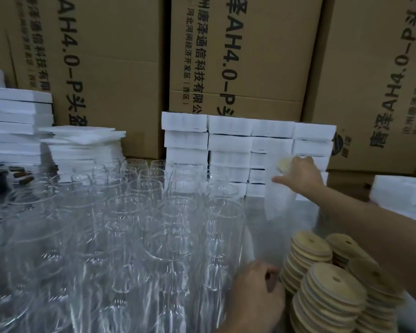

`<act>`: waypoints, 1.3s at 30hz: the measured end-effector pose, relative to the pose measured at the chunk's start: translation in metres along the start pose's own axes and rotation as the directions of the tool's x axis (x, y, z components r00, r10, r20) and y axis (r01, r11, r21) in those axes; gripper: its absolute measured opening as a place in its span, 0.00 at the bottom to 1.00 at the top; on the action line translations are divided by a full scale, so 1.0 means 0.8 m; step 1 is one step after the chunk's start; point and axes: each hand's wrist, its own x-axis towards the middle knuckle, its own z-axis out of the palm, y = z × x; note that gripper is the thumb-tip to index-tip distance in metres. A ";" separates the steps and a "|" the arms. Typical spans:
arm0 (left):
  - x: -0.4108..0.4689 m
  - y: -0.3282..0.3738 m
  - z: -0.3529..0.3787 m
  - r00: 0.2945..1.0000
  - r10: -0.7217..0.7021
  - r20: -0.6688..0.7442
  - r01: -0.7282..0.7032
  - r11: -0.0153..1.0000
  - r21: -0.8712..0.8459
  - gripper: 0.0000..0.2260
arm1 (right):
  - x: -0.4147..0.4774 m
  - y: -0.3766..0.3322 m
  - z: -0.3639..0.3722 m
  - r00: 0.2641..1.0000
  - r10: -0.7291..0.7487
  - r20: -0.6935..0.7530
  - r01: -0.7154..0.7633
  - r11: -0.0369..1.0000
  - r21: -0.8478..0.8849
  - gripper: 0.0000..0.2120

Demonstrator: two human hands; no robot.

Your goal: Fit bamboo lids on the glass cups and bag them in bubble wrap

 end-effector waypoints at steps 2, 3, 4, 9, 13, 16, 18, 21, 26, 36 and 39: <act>0.001 0.000 0.001 1.000 0.005 0.020 -0.004 1.000 -0.018 0.13 | 0.016 0.006 0.021 1.000 0.015 -0.016 -0.015 1.000 0.016 0.31; 0.002 -0.001 0.002 1.000 0.007 0.027 -0.006 1.000 -0.013 0.12 | 0.023 0.009 0.031 1.000 0.023 -0.018 -0.022 0.999 0.042 0.31; 0.003 0.000 0.001 0.999 0.006 0.046 -0.006 1.000 0.008 0.11 | 0.031 0.012 0.039 0.999 0.045 -0.014 -0.044 0.996 0.084 0.31; 0.009 -0.006 -0.001 0.996 0.083 0.026 -0.085 0.995 0.054 0.11 | 0.060 0.014 0.065 0.987 0.130 0.091 -0.143 0.978 0.154 0.24; 0.010 -0.013 -0.001 0.912 0.328 -0.247 -0.263 0.928 0.263 0.11 | 0.073 0.005 0.064 0.979 0.099 0.178 -0.105 0.994 0.025 0.21; 0.004 -0.007 0.002 0.976 0.215 -0.038 -0.208 0.968 0.141 0.12 | 0.073 0.008 0.055 0.955 0.105 0.277 -0.101 0.994 -0.028 0.28; 0.006 -0.010 0.005 0.978 0.207 -0.036 -0.201 0.971 0.130 0.12 | 0.066 0.013 0.050 0.949 0.119 0.291 -0.115 0.993 -0.030 0.36; 0.005 -0.007 0.007 0.988 0.132 -0.084 -0.129 0.991 0.045 0.12 | 0.059 0.024 0.049 0.959 0.078 0.272 -0.072 0.997 -0.035 0.41; 0.006 -0.002 0.005 0.995 0.089 -0.047 -0.089 0.996 0.001 0.11 | 0.042 0.034 0.037 0.919 0.067 0.389 -0.027 0.994 -0.109 0.36; 0.003 0.003 -0.002 0.997 0.077 0.025 -0.076 0.997 -0.033 0.12 | -0.057 -0.091 -0.087 0.998 -0.055 0.032 0.018 0.725 0.689 0.07; -0.002 0.010 -0.005 0.995 0.031 0.095 -0.022 0.995 -0.097 0.12 | -0.135 -0.116 -0.104 0.988 -0.148 0.049 0.052 0.606 0.793 0.05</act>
